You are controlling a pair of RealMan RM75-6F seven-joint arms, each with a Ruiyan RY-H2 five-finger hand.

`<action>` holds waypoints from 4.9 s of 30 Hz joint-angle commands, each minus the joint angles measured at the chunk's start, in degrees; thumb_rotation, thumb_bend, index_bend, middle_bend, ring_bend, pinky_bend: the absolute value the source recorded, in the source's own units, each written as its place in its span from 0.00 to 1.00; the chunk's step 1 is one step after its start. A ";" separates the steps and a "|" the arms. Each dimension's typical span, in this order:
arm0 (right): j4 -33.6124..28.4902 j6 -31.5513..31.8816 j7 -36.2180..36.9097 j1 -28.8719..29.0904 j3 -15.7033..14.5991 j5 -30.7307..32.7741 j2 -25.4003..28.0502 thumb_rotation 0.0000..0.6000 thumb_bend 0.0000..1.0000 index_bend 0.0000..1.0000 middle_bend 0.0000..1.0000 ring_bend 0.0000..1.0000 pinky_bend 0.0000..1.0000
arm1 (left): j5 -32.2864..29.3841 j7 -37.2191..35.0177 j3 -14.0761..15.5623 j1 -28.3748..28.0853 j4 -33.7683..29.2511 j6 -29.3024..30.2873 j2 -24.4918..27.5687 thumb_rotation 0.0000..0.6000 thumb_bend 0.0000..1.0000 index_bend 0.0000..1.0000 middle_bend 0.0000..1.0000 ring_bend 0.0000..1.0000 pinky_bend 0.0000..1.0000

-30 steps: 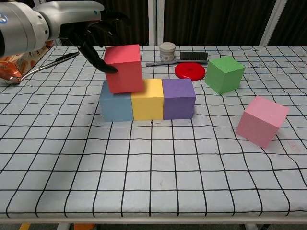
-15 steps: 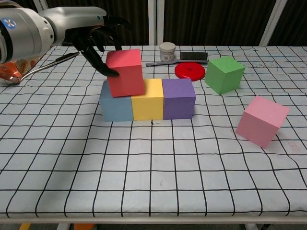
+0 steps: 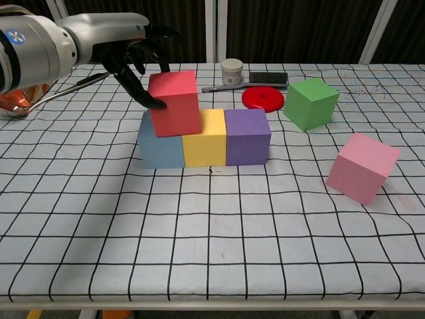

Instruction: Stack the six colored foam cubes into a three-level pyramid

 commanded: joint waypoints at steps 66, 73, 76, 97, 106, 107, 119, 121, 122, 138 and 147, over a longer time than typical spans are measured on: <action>-1.01 -4.50 -5.06 2.68 -1.42 -2.54 2.61 1.00 0.09 0.00 0.14 0.00 0.00 | 4.56 -5.09 4.36 6.15 -6.18 4.47 9.79 1.00 0.11 0.08 0.15 0.07 0.21; -0.99 -12.03 -10.73 8.09 -3.50 -6.78 3.94 1.00 0.10 0.00 0.13 0.00 0.00 | 12.31 -10.11 8.86 14.34 -5.20 9.83 16.10 1.00 0.11 0.08 0.11 0.03 0.17; 1.87 -16.76 -13.95 12.15 -4.11 -8.87 3.22 1.00 0.10 0.00 0.13 0.00 0.00 | 14.82 -11.64 10.28 17.49 -3.20 12.48 16.61 1.00 0.11 0.09 0.11 0.03 0.17; 23.38 -41.53 -17.45 35.41 -4.87 -8.05 -17.94 1.00 0.11 0.00 0.09 0.00 0.00 | 27.34 -29.19 11.66 30.46 14.81 18.89 13.22 1.00 0.11 0.09 0.11 0.03 0.17; 27.65 -43.89 -15.35 38.45 -6.38 -8.31 -20.90 1.00 0.13 0.00 0.19 0.00 0.00 | 28.81 -32.95 10.46 31.76 19.20 16.45 12.29 1.00 0.10 0.09 0.11 0.03 0.17; 27.77 -44.10 -14.92 38.62 -6.52 -8.31 -21.00 1.00 0.13 0.00 0.20 0.00 0.00 | 28.83 -33.06 10.32 31.79 19.45 16.12 12.12 1.00 0.10 0.09 0.11 0.03 0.17; 22.04 -33.34 -12.30 36.88 -6.68 -11.62 -16.14 1.00 0.17 0.00 0.46 0.04 0.00 | 29.92 -34.71 8.95 32.86 20.81 14.21 10.97 1.00 0.10 0.09 0.11 0.03 0.17; 17.51 -32.49 -13.39 36.60 -5.96 -10.95 -13.18 1.00 0.17 0.00 0.48 0.05 0.00 | 30.35 -35.20 8.80 33.02 21.10 14.05 10.79 1.00 0.10 0.09 0.11 0.03 0.17; 15.22 -32.21 -14.20 36.51 -5.51 -10.44 -11.79 1.00 0.17 0.00 0.49 0.06 0.00 | 30.49 -35.45 8.71 33.10 21.18 13.99 10.74 1.00 0.10 0.09 0.11 0.03 0.17; -23.70 -25.98 -51.97 44.62 -0.10 36.39 -0.29 1.00 0.17 0.00 0.55 0.10 0.00 | 33.32 -42.58 7.90 35.65 23.65 14.72 10.57 1.00 0.10 0.09 0.11 0.03 0.17; -27.39 -19.67 -65.30 56.41 -2.24 52.59 -6.24 1.00 0.17 0.00 0.55 0.10 0.00 | 34.69 -44.35 8.10 37.03 24.05 15.22 11.28 1.00 0.10 0.09 0.11 0.03 0.17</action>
